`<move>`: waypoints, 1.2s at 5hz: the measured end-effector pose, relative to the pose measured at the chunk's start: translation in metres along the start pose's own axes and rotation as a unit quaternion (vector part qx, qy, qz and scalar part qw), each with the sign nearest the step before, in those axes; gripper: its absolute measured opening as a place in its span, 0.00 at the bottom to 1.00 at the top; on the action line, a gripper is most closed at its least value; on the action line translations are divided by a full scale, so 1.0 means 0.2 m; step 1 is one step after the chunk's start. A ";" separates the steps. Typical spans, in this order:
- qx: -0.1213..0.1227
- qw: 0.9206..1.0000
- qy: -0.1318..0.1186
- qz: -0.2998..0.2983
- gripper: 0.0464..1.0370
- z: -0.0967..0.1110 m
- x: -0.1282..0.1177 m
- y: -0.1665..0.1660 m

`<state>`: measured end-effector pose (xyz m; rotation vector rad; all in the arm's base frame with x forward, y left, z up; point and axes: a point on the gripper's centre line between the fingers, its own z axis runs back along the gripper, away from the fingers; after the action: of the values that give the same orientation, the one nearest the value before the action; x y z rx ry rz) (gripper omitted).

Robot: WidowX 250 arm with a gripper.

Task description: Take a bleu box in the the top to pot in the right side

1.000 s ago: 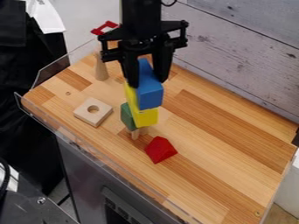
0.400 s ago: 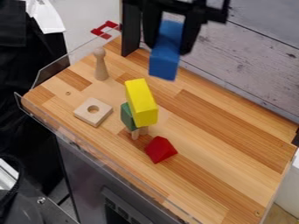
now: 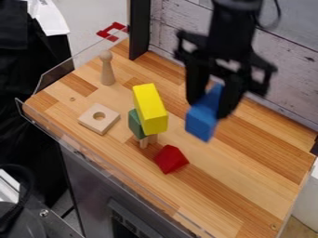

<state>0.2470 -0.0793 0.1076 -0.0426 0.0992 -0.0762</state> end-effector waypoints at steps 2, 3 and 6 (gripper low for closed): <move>0.013 0.999 0.022 -0.034 0.46 -0.26 0.08 -0.08; 0.019 0.998 0.033 -0.042 0.46 -0.36 0.11 -0.13; 0.027 0.998 0.044 -0.023 0.84 -0.37 0.12 -0.15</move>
<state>0.2619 -0.1131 0.0320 0.0115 0.1846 -0.1269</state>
